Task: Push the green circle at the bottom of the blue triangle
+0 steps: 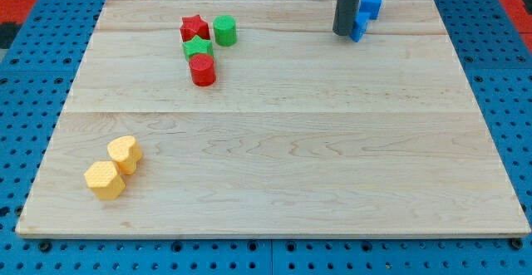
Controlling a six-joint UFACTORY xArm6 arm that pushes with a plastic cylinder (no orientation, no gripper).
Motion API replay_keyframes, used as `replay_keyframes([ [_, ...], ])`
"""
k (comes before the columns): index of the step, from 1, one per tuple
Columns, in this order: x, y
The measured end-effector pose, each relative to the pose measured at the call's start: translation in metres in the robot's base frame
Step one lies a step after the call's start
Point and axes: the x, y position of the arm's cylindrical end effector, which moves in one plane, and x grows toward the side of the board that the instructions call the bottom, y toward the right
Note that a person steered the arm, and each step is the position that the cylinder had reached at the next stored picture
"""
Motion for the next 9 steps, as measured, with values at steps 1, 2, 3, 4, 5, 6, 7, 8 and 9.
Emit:
replay_keyframes([
  [1,0.0,0.012],
  [2,0.0,0.021],
  [3,0.0,-0.022],
  [4,-0.026,-0.075],
  [5,-0.057,-0.124],
  [6,-0.05,-0.192],
  [7,-0.01,-0.215],
  [8,0.024,-0.162],
  [9,0.046,-0.119],
])
